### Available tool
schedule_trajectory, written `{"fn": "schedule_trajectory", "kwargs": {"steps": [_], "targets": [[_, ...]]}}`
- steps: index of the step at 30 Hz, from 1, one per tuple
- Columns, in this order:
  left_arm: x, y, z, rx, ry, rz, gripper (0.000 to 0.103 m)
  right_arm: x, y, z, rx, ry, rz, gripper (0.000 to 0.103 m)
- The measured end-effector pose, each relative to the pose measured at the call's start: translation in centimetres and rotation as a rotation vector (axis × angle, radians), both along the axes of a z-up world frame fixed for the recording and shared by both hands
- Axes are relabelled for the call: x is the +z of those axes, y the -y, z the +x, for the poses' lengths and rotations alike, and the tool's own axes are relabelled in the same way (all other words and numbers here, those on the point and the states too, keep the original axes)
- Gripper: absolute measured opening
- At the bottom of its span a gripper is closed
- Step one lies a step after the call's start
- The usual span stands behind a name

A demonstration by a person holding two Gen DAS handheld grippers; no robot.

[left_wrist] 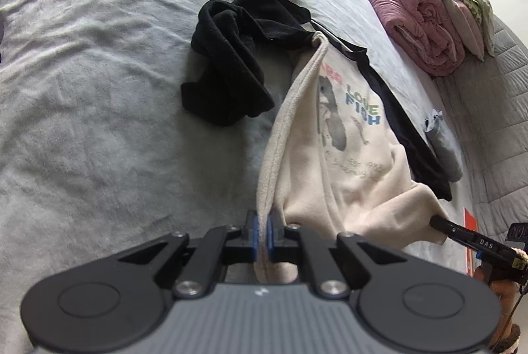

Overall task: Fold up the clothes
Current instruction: 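Pull the beige hem with both grippers to straighten the sweatshirt body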

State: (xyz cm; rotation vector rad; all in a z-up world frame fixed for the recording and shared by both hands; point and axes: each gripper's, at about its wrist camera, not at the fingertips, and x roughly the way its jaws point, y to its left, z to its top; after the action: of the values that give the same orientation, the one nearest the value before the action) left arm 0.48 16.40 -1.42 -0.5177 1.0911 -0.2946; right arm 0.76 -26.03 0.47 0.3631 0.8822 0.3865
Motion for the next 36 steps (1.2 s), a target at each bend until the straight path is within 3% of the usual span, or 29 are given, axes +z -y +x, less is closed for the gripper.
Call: {"fn": "schedule_trajectory", "kwargs": {"steps": [15,21,29,34,36], "targets": [[4.0,-1.0,-4.2,-0.033,0.004,-0.18,0.005,7.4,5.8,-6.1,-0.103,0.037,0.024,0.011],[2.5,-0.7,-5.5,-0.057,-0.029,-0.157,0.005,6.3,7.5,-7.2,-0.128,-0.01,-0.006,0.011],[-1.5,-0.4,-5.9,-0.055,-0.097,-0.075,0.005,1.4,6.6,-7.6,-0.114,-0.119,-0.066,0.011],[-3.4,-0.7,-5.9,-0.077,-0.112,-0.106,0.006,-0.9,6.6,-7.8,-0.121,-0.154,-0.072,0.011],[-3.6,-0.8,-6.2,-0.1,-0.113,-0.142,0.012,-1.2,6.8,-8.0,-0.12,-0.161,-0.056,0.018]]}}
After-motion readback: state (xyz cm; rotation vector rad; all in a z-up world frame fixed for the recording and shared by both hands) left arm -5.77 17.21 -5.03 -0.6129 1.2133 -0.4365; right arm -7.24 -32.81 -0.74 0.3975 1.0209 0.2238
